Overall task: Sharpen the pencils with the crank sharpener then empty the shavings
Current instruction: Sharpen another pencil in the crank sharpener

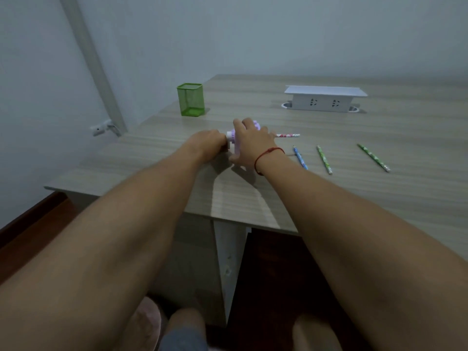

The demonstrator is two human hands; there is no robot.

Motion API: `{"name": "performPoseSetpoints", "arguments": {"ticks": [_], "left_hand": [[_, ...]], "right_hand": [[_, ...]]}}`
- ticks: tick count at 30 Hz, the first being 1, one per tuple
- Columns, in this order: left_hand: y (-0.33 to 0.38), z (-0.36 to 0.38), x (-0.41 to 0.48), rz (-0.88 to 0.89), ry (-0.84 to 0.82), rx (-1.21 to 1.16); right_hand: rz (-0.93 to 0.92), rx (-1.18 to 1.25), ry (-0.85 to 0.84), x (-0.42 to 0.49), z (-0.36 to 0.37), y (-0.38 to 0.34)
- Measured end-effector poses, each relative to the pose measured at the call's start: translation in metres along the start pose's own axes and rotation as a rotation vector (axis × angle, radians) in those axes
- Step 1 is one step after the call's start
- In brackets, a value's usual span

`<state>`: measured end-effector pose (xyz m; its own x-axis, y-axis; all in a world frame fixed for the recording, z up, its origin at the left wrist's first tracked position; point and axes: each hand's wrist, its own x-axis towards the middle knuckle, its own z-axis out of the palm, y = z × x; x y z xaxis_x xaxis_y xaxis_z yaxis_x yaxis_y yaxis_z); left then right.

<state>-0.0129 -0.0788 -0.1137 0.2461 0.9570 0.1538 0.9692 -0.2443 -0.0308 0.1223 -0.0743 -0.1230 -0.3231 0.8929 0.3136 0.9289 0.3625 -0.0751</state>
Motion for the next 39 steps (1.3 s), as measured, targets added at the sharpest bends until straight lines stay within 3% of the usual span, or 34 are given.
{"name": "performPoseSetpoints", "arguments": {"ticks": [8, 15, 18, 21, 30, 39], "left_hand": [[-0.009, -0.028, 0.018, 0.073, 0.202, 0.098], [-0.003, -0.034, -0.009, 0.137, 0.374, 0.028], [0.002, -0.028, -0.032, 0.202, 0.402, -0.004], [0.009, -0.013, -0.051, 0.212, 0.373, -0.035], [0.010, 0.015, -0.034, -0.010, 0.084, -0.137], [-0.002, 0.013, 0.000, -0.006, 0.024, -0.018]], "right_hand": [[-0.020, -0.052, -0.019, 0.002, -0.004, 0.001], [-0.042, -0.061, 0.051, 0.001, -0.008, -0.001], [0.006, -0.021, -0.028, 0.005, -0.008, -0.001], [0.032, -0.015, -0.091, 0.008, -0.010, -0.002], [-0.003, 0.007, -0.058, 0.009, -0.004, -0.001], [-0.044, -0.034, 0.008, 0.009, 0.004, 0.002]]}}
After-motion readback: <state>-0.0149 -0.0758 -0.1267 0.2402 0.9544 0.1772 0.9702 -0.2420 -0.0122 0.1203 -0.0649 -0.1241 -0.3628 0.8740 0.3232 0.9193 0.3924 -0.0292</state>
